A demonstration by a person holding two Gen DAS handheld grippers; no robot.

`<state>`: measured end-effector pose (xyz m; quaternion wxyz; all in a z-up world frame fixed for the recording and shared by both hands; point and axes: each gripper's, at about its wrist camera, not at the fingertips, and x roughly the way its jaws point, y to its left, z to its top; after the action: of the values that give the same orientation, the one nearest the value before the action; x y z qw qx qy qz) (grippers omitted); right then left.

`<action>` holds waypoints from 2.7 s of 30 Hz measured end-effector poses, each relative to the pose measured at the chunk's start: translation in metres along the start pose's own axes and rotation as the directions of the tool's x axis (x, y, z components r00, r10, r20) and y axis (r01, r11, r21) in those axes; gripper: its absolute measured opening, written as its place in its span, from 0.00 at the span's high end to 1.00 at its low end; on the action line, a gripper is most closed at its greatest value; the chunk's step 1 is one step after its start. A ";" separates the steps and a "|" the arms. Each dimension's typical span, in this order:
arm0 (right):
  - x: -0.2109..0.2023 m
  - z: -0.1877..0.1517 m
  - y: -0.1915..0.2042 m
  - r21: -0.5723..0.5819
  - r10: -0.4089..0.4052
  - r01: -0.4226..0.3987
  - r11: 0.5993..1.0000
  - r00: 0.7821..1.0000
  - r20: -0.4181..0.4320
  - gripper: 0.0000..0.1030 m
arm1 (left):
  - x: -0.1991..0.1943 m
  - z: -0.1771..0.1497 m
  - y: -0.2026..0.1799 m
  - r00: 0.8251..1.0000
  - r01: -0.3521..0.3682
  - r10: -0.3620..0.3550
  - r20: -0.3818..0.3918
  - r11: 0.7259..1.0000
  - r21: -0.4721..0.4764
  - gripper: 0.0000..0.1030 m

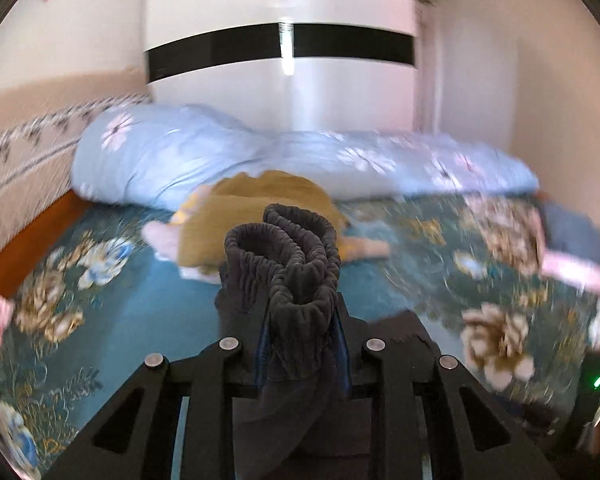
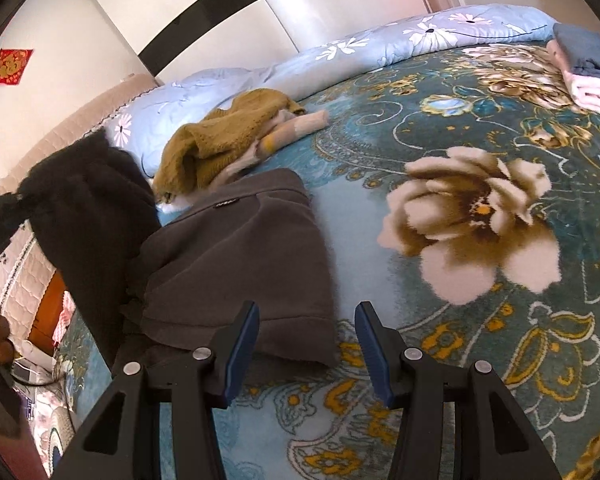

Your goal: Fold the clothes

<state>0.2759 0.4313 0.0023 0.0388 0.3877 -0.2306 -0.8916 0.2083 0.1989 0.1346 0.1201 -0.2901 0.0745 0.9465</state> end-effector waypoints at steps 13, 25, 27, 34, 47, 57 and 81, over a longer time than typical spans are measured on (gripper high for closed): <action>-0.013 -0.006 -0.019 0.029 -0.014 0.014 0.999 1.000 0.009 0.48 | 0.033 -0.055 -0.108 0.993 -0.076 0.098 -0.059 0.950 0.303 0.73; -0.026 -0.008 -0.018 0.026 -0.069 0.069 0.997 0.997 0.025 0.48 | -0.002 -0.042 -0.108 0.998 0.043 -0.032 -0.047 0.966 0.257 0.58; -0.026 -0.007 -0.018 0.025 -0.076 0.076 0.997 0.997 0.024 0.48 | -0.010 -0.037 -0.098 0.993 0.113 -0.103 -0.061 0.973 0.202 0.58; -0.025 -0.006 -0.013 0.014 -0.083 0.083 0.996 0.996 0.020 0.48 | -0.043 -0.018 -0.020 0.947 0.320 -0.321 -0.007 0.947 -0.028 0.49; -0.022 0.028 0.040 -0.004 0.216 -0.216 0.976 0.976 0.041 0.29 | 0.062 -0.097 0.148 0.967 0.036 -0.160 -0.200 0.856 -0.515 0.47; 0.040 0.066 0.083 -0.001 0.271 -0.271 0.963 0.962 -0.040 0.15 | 0.090 -0.123 0.148 0.919 0.139 -0.328 -0.219 0.789 -0.598 0.47; -0.014 0.084 0.093 -0.002 0.345 -0.345 0.939 0.939 0.012 0.65 | 0.064 -0.097 0.148 0.875 0.383 -0.482 -0.038 0.739 -0.555 0.47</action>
<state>0.2162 0.3838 0.1029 0.1930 0.3359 -0.2951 -0.8734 0.1687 0.0484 0.0295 0.2452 -0.4050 -0.2490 0.8449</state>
